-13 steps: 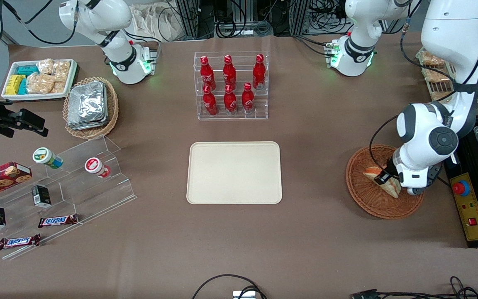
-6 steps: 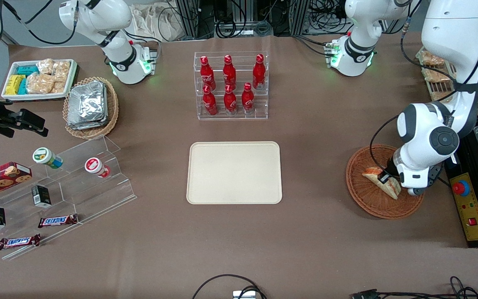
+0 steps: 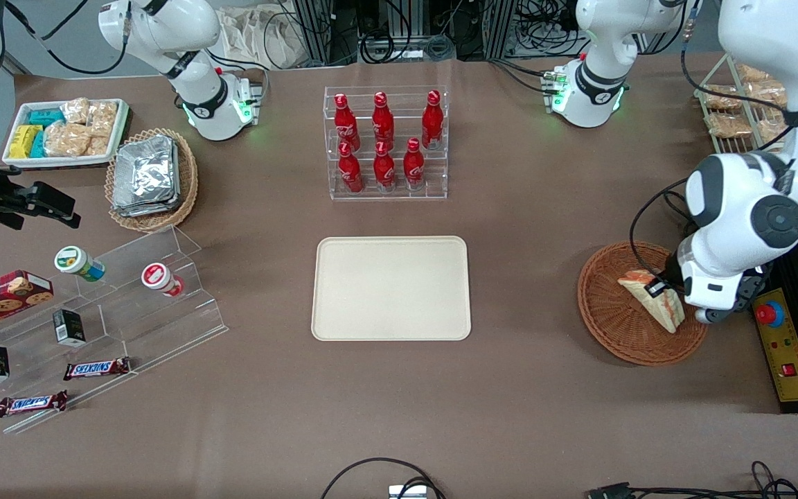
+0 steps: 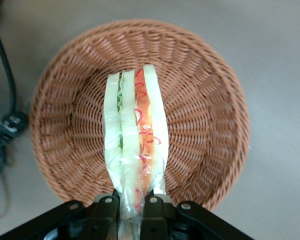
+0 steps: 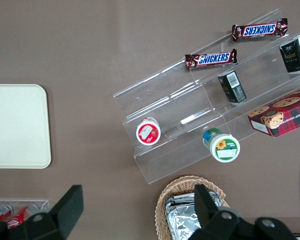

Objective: Place sandwich from basket to tray
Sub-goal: 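Lift the sandwich out of the basket with the left gripper, then carry the sandwich over the cream tray and lower it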

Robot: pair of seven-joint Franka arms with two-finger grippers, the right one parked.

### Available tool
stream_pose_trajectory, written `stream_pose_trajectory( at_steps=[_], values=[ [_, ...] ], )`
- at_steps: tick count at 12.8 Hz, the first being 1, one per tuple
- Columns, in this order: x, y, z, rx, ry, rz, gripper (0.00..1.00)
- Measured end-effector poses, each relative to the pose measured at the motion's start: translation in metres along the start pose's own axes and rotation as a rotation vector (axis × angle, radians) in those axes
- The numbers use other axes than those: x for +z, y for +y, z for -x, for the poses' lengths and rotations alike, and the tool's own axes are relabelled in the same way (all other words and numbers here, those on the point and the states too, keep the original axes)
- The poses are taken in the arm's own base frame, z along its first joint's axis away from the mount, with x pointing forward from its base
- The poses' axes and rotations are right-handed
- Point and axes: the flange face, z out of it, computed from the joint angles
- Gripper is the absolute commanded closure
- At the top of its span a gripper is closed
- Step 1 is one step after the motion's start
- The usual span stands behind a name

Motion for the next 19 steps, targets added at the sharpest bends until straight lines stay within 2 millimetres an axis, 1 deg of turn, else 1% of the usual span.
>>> stream_pose_trajectory(
  at_steps=[2,3,5,6,8,9,11,12,13,15,17,19],
  values=[
    [-0.044,0.002,0.0,0.131,-0.01,-0.005,1.0],
    [-0.071,0.004,-0.001,0.185,-0.017,0.003,1.0],
    [-0.129,0.018,0.003,0.289,-0.021,0.026,1.0],
    [-0.153,0.03,0.01,0.34,-0.012,0.034,1.0],
    [-0.185,0.063,0.033,0.454,0.0,0.04,1.0],
    [-0.197,0.082,0.05,0.512,0.008,0.028,1.0],
    [-0.217,0.125,0.091,0.627,0.029,0.0,1.0],
    [-0.222,0.144,0.11,0.664,0.035,0.004,1.0],
    [-0.224,0.159,0.124,0.671,0.037,0.011,1.0],
    [-0.215,0.188,0.143,0.63,0.02,0.021,1.0],
    [-0.191,0.22,0.152,0.608,0.017,0.046,1.0],
    [-0.162,0.25,0.155,0.59,0.023,0.081,1.0]
  ],
)
